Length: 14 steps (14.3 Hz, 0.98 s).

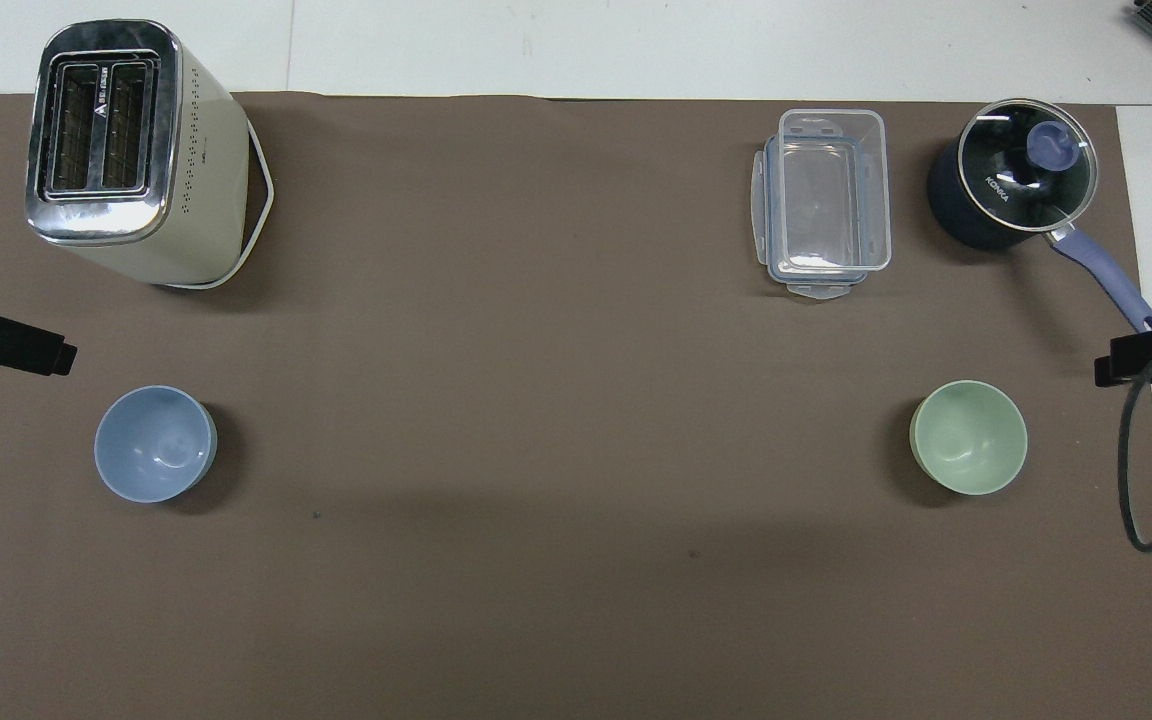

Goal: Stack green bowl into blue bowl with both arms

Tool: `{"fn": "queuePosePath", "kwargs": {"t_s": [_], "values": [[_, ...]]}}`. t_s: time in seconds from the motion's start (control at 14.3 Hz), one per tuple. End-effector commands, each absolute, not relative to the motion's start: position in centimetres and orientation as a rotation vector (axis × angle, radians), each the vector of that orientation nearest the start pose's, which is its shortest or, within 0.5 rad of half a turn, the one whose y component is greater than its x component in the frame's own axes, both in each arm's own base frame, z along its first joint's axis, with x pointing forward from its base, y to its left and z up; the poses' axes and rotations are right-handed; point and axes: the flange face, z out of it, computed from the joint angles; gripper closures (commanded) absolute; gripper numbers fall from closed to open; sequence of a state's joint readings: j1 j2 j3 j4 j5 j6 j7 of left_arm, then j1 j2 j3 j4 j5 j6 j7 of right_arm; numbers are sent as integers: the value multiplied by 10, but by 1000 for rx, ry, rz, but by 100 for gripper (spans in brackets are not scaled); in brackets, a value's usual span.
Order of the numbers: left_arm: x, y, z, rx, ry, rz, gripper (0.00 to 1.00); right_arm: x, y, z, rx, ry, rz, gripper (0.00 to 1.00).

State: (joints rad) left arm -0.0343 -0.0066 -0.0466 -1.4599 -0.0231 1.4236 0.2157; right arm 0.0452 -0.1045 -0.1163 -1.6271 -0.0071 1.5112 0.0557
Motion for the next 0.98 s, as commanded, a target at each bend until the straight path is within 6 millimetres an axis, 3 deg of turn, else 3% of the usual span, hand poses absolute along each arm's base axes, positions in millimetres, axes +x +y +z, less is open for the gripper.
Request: {"fn": "queuePosePath", "kwargs": {"t_s": [0.0,0.91], "values": [[531,-45,670,-3123,454,52,0,508,-47,649,-3117,192,3,0],[530,-45,669,-3123,454,57,0,506,-44,648,-3117,187,29,0]]}}
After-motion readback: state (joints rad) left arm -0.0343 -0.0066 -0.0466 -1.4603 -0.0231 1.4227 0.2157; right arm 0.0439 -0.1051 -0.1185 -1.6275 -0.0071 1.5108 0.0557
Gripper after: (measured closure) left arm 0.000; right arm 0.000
